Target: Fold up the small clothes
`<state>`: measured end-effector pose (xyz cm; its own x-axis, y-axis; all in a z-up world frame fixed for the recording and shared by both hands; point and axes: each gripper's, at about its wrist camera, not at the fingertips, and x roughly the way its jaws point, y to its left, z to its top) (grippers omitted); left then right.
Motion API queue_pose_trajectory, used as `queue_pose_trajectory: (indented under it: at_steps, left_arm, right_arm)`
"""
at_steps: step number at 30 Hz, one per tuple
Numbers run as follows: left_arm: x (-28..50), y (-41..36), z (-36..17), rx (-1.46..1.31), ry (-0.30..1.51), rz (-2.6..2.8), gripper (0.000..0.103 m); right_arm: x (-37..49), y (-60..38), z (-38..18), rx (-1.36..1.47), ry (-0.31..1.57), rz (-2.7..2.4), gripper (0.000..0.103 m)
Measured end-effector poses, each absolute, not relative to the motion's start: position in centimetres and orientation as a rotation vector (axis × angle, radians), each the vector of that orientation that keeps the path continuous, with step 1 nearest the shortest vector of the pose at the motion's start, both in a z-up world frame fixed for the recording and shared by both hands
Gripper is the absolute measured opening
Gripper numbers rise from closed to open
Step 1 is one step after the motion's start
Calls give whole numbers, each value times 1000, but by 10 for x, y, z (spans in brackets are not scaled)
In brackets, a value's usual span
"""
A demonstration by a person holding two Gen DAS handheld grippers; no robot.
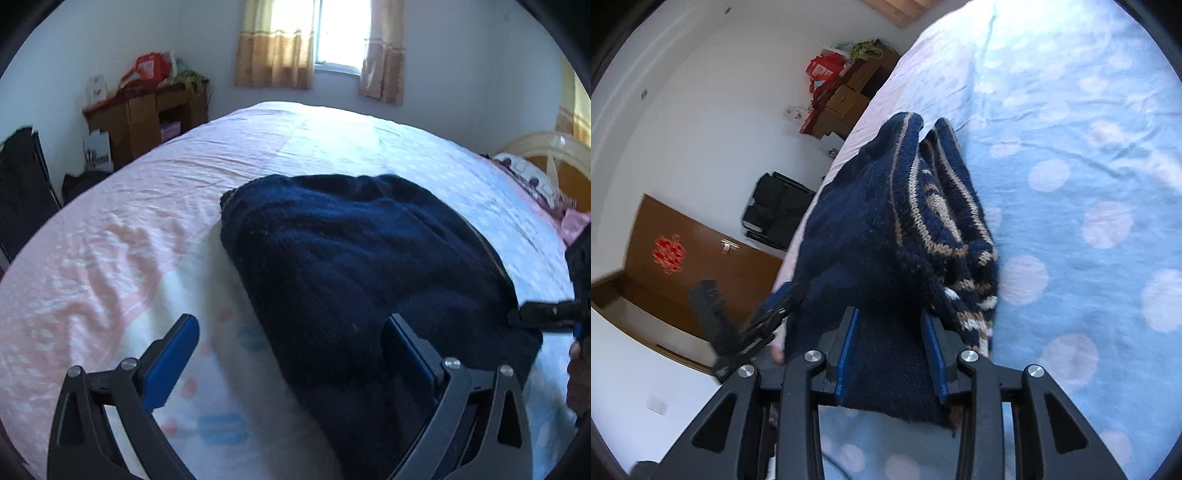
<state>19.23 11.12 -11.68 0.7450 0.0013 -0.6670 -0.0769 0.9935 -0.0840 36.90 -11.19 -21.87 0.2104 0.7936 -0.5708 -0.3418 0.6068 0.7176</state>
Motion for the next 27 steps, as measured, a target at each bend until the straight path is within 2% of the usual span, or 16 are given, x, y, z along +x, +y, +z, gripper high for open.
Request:
queue_pose_trajectory:
  at_steps: [2,3,4,6,7,14,27]
  left_arm:
    - [186,110,-115,-95,729,52,102]
    - [183,111,-111,-99,724,51,102]
    - [174,111,-103,-110,704,40,102]
    - [163,107,-92,-108,670,25,102]
    - [155,105,-83,-97,648,18,102]
    - [113,92,-44,-57,532,-24,102]
    - [89,79,-25,-61,459,-50,102]
  right_arm:
    - [362,-117,-218,512,1077,807,36]
    - [355,-118,-213,505,1061,791,40]
    - [346,-119,-205,486,1040,779,50]
    - [329,-115,-186,454,994,747,59]
    - [320,-115,-177,440,964,740,60]
    - [256,-102,-117,170,756,574,61]
    - [204,-101,-74,63,612,529,62]
